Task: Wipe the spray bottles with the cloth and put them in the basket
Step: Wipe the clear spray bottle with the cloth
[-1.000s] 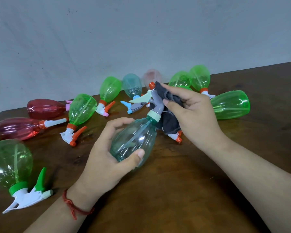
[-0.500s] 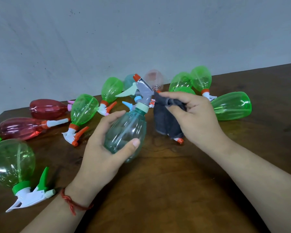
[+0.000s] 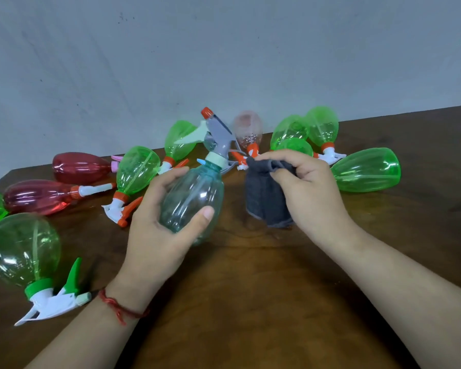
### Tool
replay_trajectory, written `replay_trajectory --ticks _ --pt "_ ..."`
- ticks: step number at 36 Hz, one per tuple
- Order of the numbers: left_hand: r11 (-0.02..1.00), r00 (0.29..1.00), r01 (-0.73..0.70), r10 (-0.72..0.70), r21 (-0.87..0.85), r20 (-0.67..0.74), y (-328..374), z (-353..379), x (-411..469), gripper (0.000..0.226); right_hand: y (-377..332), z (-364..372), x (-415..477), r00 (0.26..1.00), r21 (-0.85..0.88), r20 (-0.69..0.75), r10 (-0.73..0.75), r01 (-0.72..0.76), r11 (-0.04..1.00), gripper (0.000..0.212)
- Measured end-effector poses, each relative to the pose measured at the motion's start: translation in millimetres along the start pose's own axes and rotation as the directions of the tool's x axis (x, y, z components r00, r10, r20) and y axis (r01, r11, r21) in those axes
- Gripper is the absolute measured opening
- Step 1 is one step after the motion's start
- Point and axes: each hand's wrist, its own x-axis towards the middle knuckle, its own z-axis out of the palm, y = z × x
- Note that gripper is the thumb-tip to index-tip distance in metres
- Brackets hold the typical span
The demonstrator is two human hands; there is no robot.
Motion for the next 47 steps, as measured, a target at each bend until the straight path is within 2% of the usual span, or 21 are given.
replay_trajectory --ticks 3,6,9,11,16,22,26,30,34,40,44,47 --pt "0.999 0.998 -0.005 0.001 -0.049 -0.066 -0.3 1.4 1.6 0.07 -3.3 5.4 -6.1 0.994 0.044 0.092 0.056 -0.06 0.997 0.04" --pt "0.996 0.998 -0.004 -0.003 -0.09 -0.069 0.7 5.7 -0.5 0.077 -4.9 21.2 -16.7 0.969 0.076 0.23 0.088 -0.108 0.991 0.042" --pt "0.994 0.999 0.015 -0.019 -0.105 -0.038 4.1 9.1 -2.0 0.067 -10.4 29.4 -22.7 0.948 0.131 0.298 0.11 -0.155 0.979 0.049" --pt "1.0 1.0 -0.003 0.003 -0.007 0.009 3.4 8.6 -2.7 0.059 -13.3 27.6 -23.3 0.948 0.147 0.301 0.103 -0.153 0.977 0.05" --pt "0.986 0.999 -0.007 -0.002 0.167 0.054 3.5 3.9 -3.1 0.068 -13.4 26.6 -20.3 0.969 0.087 0.22 0.113 -0.134 0.987 0.048" --pt "0.993 0.999 0.035 -0.031 0.114 -0.039 35.9 -13.3 -6.1 0.062 -39.6 40.6 -22.9 0.973 0.002 0.229 0.02 -0.02 1.0 0.051" --pt "0.995 0.994 0.06 -0.052 0.078 -0.1 47.9 -51.9 -19.0 0.062 -65.1 66.6 -29.2 0.961 -0.037 0.275 -0.043 0.055 0.998 0.05" --pt "0.984 0.98 0.064 -0.03 0.167 -0.195 54.6 -101.5 -40.6 0.064 -88.1 111.7 -41.1 0.918 -0.033 0.394 -0.051 0.069 0.997 0.053" --pt "0.969 0.958 0.132 -0.07 0.211 -0.278 56.3 -159.6 -67.1 0.068 -111.8 170.5 -60.4 0.877 0.003 0.476 -0.071 0.079 0.997 0.056" --pt "0.895 0.907 0.265 -0.106 0.358 -0.408 62.9 -236.1 -110.3 0.074 -140.0 257.4 -91.3 0.799 0.003 0.596 -0.079 0.096 0.995 0.056" --pt "0.865 0.851 0.353 -0.138 0.356 -0.507 50.9 -280.1 -133.9 0.076 -153.6 306.8 -110.0 0.768 -0.019 0.635 -0.076 0.114 0.993 0.052" --pt "0.842 0.809 0.406 -0.152 0.354 -0.568 38.4 -306.1 -147.6 0.073 -164.3 341.9 -119.5 0.735 -0.037 0.677 -0.028 0.072 0.997 0.052"
